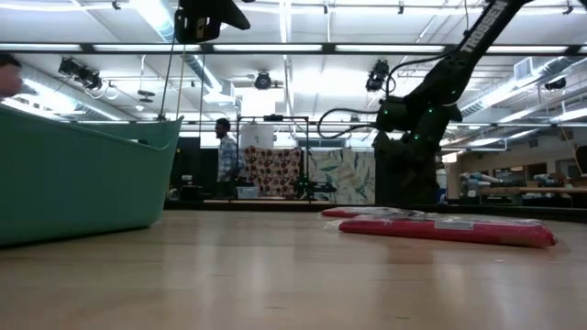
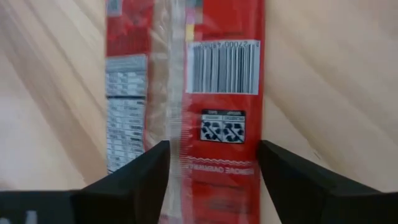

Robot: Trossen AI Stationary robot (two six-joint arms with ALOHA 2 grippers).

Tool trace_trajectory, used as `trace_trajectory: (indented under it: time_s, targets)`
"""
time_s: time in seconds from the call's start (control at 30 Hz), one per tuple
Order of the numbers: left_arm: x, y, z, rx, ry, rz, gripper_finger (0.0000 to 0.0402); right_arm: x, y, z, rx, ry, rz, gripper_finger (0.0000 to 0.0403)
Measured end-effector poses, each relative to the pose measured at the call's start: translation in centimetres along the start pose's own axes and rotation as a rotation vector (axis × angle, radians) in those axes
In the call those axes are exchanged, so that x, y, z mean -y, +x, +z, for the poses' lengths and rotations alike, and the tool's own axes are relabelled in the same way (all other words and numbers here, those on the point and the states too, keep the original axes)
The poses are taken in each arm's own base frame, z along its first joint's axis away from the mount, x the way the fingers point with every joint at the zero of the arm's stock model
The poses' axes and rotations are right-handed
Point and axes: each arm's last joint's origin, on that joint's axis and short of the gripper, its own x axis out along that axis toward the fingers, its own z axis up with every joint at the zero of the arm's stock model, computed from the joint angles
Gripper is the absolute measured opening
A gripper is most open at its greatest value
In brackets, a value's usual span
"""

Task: Sort popcorn bags into baskets
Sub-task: Put the red popcorn bag into the green bin

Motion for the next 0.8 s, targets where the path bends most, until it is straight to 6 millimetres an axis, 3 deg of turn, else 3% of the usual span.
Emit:
trace_trajectory:
  time_s: [0.2, 0.43, 0.6, 0.8]
  targets:
    - [0.1, 0.0, 0.0, -0.004, -0.020, -0.006, 0.0128, -0.1, 1.4, -0.3, -0.061, -0.022, -0.036, 0.0259]
    - [0.1, 0.0, 0.0, -0.005, -0.019, -0.006, 0.0128, -0.7, 1.7, -0.4, -0.059, -0.062, -0.076, 0.0231]
    - [0.1, 0.0, 0.0, -0.004, -0.020, -0.007, 0.0128, -0.6, 1.7, -0.4, -0.059, -0.064, -0.091, 0.0187]
    - [0.1, 0.0, 0.0, -0.008, -0.043, -0.012, 0.0128, -0.7, 1.8, -0.3, -0.051, -0.072, -0.081, 0.0104]
